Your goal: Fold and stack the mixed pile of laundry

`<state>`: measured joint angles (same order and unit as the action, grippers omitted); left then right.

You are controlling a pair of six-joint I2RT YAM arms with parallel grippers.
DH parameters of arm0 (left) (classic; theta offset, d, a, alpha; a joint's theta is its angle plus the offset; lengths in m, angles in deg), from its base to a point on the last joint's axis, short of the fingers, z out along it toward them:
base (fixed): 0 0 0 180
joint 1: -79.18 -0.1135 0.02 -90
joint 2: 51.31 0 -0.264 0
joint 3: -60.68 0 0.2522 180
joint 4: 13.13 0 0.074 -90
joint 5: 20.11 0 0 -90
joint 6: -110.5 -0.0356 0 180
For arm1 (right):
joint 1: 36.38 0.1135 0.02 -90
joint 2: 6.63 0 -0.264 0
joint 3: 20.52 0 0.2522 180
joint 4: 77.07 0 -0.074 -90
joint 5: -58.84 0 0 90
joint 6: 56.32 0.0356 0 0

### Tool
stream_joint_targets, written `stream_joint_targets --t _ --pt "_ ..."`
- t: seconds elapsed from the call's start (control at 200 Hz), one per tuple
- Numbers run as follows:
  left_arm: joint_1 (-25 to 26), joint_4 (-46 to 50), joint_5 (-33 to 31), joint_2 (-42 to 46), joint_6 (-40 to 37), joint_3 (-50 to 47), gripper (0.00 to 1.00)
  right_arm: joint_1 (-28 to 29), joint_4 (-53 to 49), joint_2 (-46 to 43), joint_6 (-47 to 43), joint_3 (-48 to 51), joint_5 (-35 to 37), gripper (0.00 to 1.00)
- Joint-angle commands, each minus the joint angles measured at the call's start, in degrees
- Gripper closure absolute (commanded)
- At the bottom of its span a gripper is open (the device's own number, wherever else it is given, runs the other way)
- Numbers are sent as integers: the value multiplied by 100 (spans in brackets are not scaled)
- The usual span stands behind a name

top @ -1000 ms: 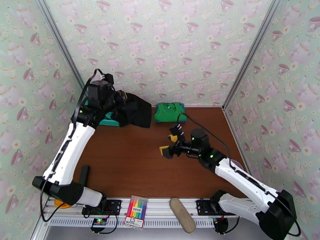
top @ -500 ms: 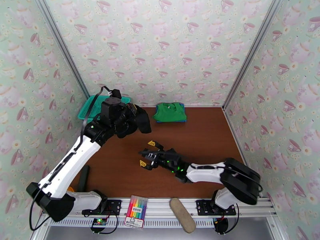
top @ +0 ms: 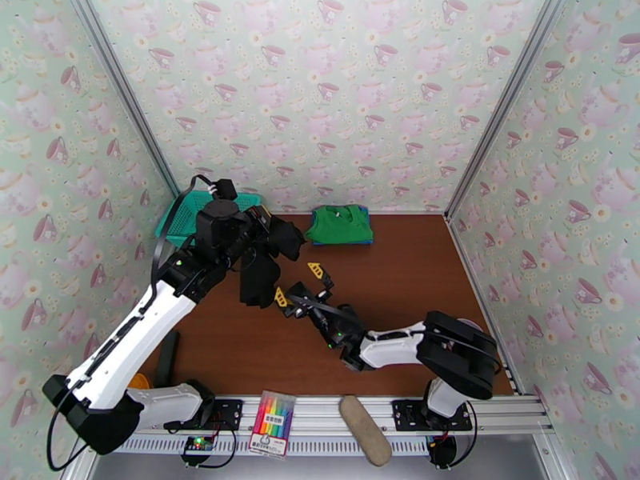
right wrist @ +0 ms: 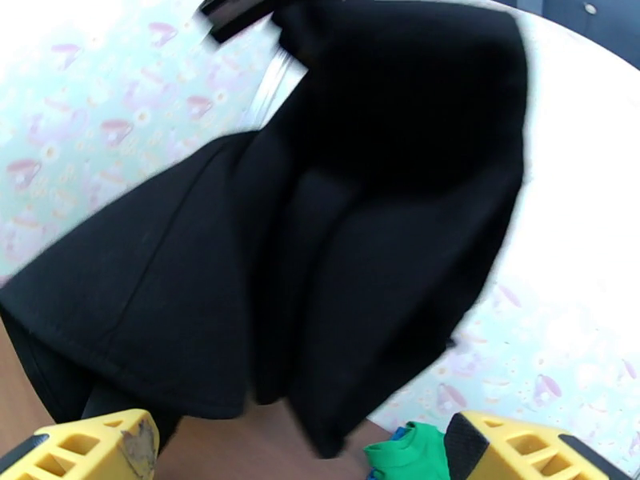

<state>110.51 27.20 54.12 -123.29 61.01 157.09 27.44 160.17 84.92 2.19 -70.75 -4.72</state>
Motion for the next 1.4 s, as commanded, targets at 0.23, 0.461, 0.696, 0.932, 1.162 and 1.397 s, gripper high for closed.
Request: stream_joint_targets --t 0.23,0.461,0.696,0.932,1.162,1.397 --pt "39 -380 153 124 30 -183 100 -315 -2015 -905 587 -592 -380 0" --pt "73 -426 322 324 95 -384 100 -728 -2853 -1007 746 -1139 -906 0" --pt "82 -434 588 444 170 -469 100 -1115 -3891 -980 934 -1647 -2040 24" --pt "89 -71 835 707 66 -621 100 -1617 -5211 -1486 690 -2033 -3405 100" --pt "-176 1057 616 938 -711 -847 20 -2169 -7288 -2097 138 -2169 -4290 100" --pt "-886 1297 654 593 -1249 -1718 3 -2363 -7360 -2749 178 -554 -3590 100"
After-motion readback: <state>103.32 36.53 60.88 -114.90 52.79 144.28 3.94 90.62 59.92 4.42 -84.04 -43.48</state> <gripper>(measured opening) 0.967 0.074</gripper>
